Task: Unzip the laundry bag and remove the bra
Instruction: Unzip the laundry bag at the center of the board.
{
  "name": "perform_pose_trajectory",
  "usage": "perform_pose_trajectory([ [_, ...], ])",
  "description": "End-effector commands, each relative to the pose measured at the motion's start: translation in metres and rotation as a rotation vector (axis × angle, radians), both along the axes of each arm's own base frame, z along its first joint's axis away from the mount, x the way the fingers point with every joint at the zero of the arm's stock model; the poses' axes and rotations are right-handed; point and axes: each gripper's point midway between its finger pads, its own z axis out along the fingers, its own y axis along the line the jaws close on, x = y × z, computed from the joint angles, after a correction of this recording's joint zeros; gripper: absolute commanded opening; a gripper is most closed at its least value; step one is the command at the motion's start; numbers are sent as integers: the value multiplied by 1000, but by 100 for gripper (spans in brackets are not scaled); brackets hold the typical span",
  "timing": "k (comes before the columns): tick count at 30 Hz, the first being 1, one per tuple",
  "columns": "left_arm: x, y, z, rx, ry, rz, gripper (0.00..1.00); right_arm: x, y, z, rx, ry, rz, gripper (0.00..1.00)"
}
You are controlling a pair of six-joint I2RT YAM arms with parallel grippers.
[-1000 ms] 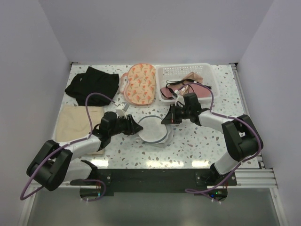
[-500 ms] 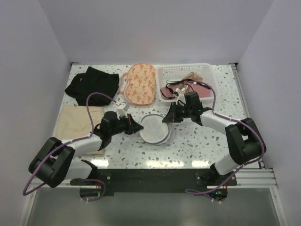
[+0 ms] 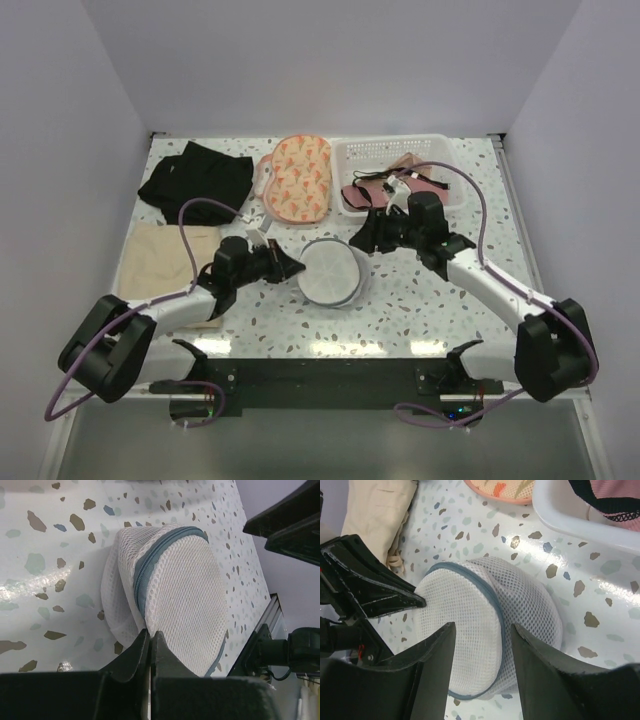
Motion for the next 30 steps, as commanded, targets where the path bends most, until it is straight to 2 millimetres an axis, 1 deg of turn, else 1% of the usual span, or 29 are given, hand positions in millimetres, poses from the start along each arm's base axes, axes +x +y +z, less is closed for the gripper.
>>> perform_pose_trajectory([
  [1, 18, 5, 33, -62, -55, 122, 0, -16, -3, 12, -82, -108, 0, 52],
  [2, 22, 8, 35, -64, -56, 156, 0, -20, -2, 19, -81, -142, 10, 52],
  [3, 23, 11, 35, -64, -54, 173, 0, -23, -2, 20, -91, -155, -1, 52],
  [5, 26, 17, 36, -63, -45, 223, 0, -33, 5, 23, -96, -183, 28, 52],
  [6, 26, 19, 37, -65, -45, 238, 0, -35, 5, 28, -97, -206, 18, 52],
  [7, 27, 21, 37, -67, -39, 252, 0, -41, 9, 28, -99, -218, 34, 52],
  [9, 29, 25, 37, -78, -22, 293, 0, -48, 12, 30, -95, -250, 50, 52],
  [11, 30, 28, 35, -91, -1, 324, 0, -53, 19, 35, -80, -288, 66, 51],
  [12, 30, 29, 35, -100, 8, 337, 0, -57, 21, 32, -78, -297, 76, 51],
  [13, 31, 29, 34, -104, 16, 346, 0, -59, 28, 36, -63, -325, 82, 51],
  [14, 31, 30, 34, -119, 30, 364, 0, -62, 30, 32, -66, -329, 88, 50],
  [16, 32, 30, 34, -137, 42, 381, 0, -66, 42, 30, -66, -363, 91, 47],
  [17, 33, 31, 35, -154, 54, 400, 0, -69, 46, 24, -74, -367, 101, 46],
  [18, 33, 30, 37, -165, 54, 404, 0, -75, 58, 26, -55, -396, 120, 43],
  [19, 33, 30, 36, -173, 63, 411, 0, -78, 64, 17, -67, -390, 131, 42],
  [20, 33, 30, 36, -189, 77, 423, 0, -75, 63, 10, -93, -400, 96, 40],
  [21, 33, 30, 38, -205, 77, 427, 0, -79, 72, 12, -74, -423, 105, 36],
  [22, 32, 29, 38, -212, 83, 430, 0, -78, 75, 2, -94, -417, 98, 34],
  [23, 32, 30, 39, -227, 92, 439, 0, -75, 73, -5, -110, -417, 66, 33],
  [24, 32, 29, 39, -234, 96, 440, 0, -77, 79, -3, -89, -434, 68, 29],
  [25, 31, 29, 39, -238, 98, 441, 0, -77, 81, -5, -87, -438, 59, 28],
  [26, 31, 28, 40, -244, 102, 442, 0, -76, 80, -16, -103, -429, 54, 27],
  [27, 31, 28, 42, -248, 101, 440, 0, -75, 82, -14, -97, -444, 37, 25],
  [29, 30, 28, 41, -248, 103, 441, 0, -72, 82, -21, -115, -443, 21, 22],
  [30, 30, 28, 41, -249, 104, 440, 0, -72, 83, -19, -111, -451, 11, 20],
])
